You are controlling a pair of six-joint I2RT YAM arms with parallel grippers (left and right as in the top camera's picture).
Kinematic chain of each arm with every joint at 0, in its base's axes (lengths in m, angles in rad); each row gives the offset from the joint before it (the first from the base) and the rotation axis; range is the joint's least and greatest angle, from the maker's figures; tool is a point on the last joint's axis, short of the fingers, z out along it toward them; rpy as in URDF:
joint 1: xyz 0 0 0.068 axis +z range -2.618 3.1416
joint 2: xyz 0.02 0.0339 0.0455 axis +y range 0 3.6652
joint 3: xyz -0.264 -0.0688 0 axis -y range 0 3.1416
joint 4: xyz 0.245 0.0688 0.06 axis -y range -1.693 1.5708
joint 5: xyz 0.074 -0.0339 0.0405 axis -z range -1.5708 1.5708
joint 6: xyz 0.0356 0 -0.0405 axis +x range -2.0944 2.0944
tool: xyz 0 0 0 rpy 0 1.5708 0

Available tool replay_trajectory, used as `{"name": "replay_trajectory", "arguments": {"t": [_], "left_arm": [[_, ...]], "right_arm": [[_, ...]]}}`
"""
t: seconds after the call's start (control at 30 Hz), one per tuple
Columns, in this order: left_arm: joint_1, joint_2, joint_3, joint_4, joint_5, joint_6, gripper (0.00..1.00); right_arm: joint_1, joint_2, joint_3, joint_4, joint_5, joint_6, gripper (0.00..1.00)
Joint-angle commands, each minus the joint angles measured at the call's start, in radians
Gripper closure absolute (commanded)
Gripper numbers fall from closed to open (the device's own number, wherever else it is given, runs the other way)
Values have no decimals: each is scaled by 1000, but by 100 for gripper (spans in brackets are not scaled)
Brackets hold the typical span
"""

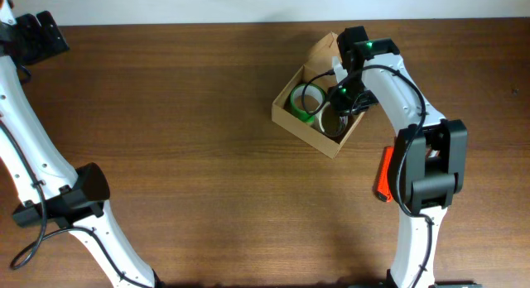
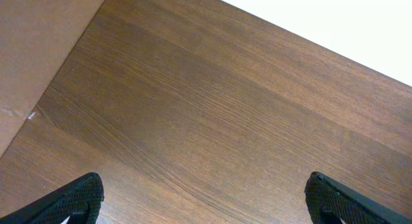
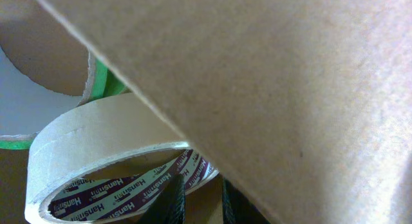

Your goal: Pack container

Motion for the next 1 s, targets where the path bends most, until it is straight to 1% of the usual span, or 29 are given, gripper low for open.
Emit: {"name": "replay_trajectory", "arguments": {"t": [0.0, 0.23, 0.37, 0.43, 0.5, 0.53, 0.57, 0.97], "left_arm": [[4, -30, -3, 0, 10, 9, 0], [4, -30, -3, 0, 10, 9, 0], [4, -30, -3, 0, 10, 9, 0], [4, -30, -3, 0, 10, 9, 0], [4, -30, -3, 0, 10, 9, 0], [4, -30, -3, 0, 10, 9, 0], [4, -30, -3, 0, 10, 9, 0], [4, -30, -3, 0, 10, 9, 0]], "right_arm": [[1, 10, -3, -8, -19, 8, 81], [25, -10, 39, -20, -34, 3, 80], [37, -14, 148, -66, -56, 0, 81], [44, -14, 205, -97, -56, 1, 84], [57, -14, 249, -124, -56, 1, 90], [63, -14, 264, -135, -56, 1, 94], [71, -14, 277, -147, -56, 2, 96], [145, -14, 257, -155, -24, 10, 96]]}}
